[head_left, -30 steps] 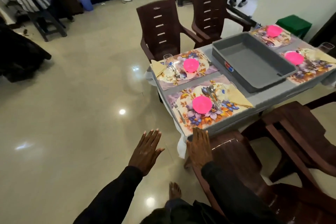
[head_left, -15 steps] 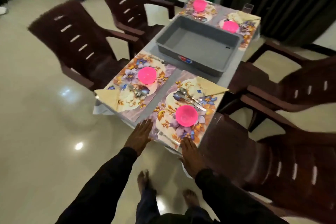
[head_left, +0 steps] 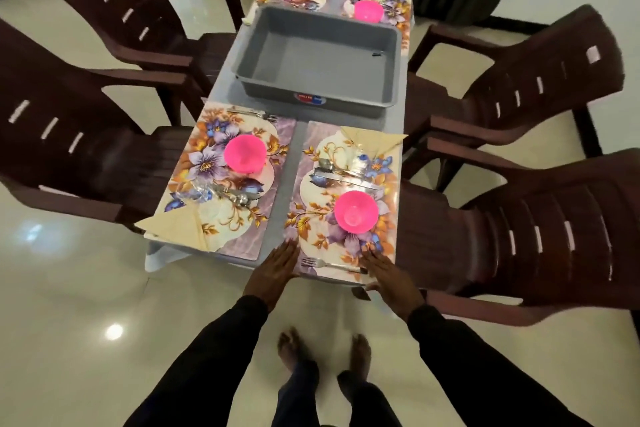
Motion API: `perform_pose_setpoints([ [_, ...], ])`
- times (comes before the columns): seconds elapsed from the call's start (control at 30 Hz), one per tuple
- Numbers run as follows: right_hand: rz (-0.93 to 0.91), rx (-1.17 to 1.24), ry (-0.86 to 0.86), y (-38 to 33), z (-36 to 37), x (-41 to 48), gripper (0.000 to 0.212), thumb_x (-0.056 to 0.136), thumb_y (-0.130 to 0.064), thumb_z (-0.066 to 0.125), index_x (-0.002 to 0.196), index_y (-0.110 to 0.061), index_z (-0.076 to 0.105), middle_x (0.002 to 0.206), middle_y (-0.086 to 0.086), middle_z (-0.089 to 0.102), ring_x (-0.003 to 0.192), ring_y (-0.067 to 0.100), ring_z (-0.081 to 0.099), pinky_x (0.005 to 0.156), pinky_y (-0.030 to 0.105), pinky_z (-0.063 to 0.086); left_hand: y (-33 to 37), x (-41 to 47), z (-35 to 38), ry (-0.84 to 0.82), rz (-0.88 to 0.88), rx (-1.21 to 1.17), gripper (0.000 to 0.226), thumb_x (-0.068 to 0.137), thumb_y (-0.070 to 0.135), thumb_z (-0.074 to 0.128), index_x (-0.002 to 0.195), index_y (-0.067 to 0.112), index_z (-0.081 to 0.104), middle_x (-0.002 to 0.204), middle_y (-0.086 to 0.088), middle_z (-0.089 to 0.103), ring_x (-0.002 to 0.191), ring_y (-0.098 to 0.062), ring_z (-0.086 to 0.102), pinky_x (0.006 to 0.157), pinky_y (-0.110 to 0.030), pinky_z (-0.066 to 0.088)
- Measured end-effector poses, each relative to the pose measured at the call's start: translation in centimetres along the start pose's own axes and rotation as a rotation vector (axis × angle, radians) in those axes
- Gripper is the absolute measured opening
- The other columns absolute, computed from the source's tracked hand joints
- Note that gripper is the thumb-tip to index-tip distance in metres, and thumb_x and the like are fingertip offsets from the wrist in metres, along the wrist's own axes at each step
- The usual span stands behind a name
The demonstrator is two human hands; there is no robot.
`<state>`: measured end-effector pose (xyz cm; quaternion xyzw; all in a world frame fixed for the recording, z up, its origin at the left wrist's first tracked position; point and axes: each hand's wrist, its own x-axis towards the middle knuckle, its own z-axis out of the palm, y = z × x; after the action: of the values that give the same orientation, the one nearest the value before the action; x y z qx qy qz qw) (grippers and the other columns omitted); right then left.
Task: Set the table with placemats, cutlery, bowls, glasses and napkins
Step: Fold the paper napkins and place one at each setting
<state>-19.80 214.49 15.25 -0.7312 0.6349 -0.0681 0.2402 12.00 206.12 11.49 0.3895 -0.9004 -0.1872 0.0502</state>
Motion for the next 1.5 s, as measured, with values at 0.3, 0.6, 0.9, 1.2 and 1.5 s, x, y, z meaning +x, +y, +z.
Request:
perform_pose_setpoints([
  [0.3,-0.011,-0.001,0.064,0.2,-0.1,-0.2,0.077,0.078,-0.017,0.085,0.147,-0.021,0.052,0.156,-0.013,0.035,0.146,0.003,0.026,0.108,0.027,0.044,-0.6,-0.2,0.3,-0.023,-0.026,-0.010,0.085,0.076,-0.003,0.086,0.151,0.002,0.047,0.158,-0.016,0.043,0.145,-0.030,0.044,0.113,-0.047,0.046],
  [0.6,0.069,0.069,0.443,-4.7,-0.7,1.6,0.034,0.087,-0.005,0.075,0.120,-0.003,0.066,0.118,0.013,0.068,0.112,0.026,0.061,0.092,0.044,0.056,0.3,-0.2,-0.2,0.036,0.097,0.010,0.073,0.098,0.025,0.066,0.159,0.005,0.031,0.168,-0.017,0.024,0.156,-0.031,0.022,0.119,-0.052,0.037],
  [0.9,0.322,0.383,0.435,-3.8,-5.6,9.0,0.110,0.063,-0.054,0.089,0.149,-0.018,0.030,0.149,0.008,0.036,0.138,0.026,0.036,0.111,0.043,0.037,-0.1,5.4,-3.9,0.146,0.044,-0.048,0.070,0.096,0.026,0.070,0.155,0.005,0.040,0.164,-0.014,0.034,0.153,-0.028,0.031,0.121,-0.047,0.035],
  [1.2,0.156,0.396,0.165,-2.4,-4.1,9.9,0.124,0.062,-0.068,0.086,0.156,-0.018,0.022,0.158,0.000,0.029,0.144,0.020,0.033,0.107,0.046,0.049,-2.9,12.7,-5.4,0.108,-0.042,-0.082,0.064,0.103,0.029,0.059,0.158,0.009,0.035,0.165,-0.010,0.033,0.154,-0.027,0.029,0.123,-0.048,0.033],
  [1.5,0.212,0.509,0.138,0.0,-6.1,9.6,0.104,0.086,-0.058,0.072,0.161,-0.026,0.008,0.169,-0.005,0.012,0.153,0.009,0.013,0.122,0.035,0.018,-4.7,18.4,-3.9,-0.026,0.040,0.041,0.060,0.110,0.030,0.031,0.163,0.007,0.018,0.171,-0.012,0.015,0.159,-0.028,0.011,0.124,-0.051,0.026],
])
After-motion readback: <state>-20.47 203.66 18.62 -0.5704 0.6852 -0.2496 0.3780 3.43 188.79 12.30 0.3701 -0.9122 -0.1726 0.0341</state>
